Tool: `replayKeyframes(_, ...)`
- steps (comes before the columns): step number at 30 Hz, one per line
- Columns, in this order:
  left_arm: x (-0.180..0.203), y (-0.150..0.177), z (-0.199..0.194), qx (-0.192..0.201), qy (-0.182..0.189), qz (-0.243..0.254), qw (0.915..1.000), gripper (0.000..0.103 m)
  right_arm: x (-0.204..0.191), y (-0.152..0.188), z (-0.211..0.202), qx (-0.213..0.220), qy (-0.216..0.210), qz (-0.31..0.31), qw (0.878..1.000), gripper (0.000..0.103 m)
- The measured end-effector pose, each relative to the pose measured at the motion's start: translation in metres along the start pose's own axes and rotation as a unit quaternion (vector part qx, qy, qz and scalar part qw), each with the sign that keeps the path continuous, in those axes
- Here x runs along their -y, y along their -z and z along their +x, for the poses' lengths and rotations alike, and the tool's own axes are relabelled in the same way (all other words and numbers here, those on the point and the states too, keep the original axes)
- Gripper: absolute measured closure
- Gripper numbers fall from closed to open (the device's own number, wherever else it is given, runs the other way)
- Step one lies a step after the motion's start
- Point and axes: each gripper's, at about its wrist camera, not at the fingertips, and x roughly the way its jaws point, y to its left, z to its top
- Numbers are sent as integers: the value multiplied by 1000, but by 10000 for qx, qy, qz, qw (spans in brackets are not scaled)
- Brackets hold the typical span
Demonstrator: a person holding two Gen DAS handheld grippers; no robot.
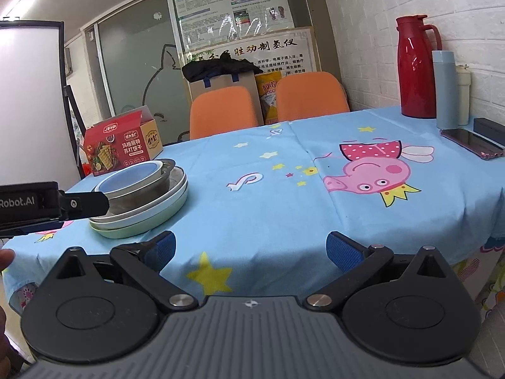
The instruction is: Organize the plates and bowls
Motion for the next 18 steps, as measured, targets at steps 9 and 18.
replayKeyframes(9,6,18,-23,189,-364,377,9984,21,-8,7,-26,251,-44,-223,9994,0)
replayKeyframes(18,-6,27,-21,293,-344,243,9987,22,-16,16,-17,13,-137,-287,9995,0)
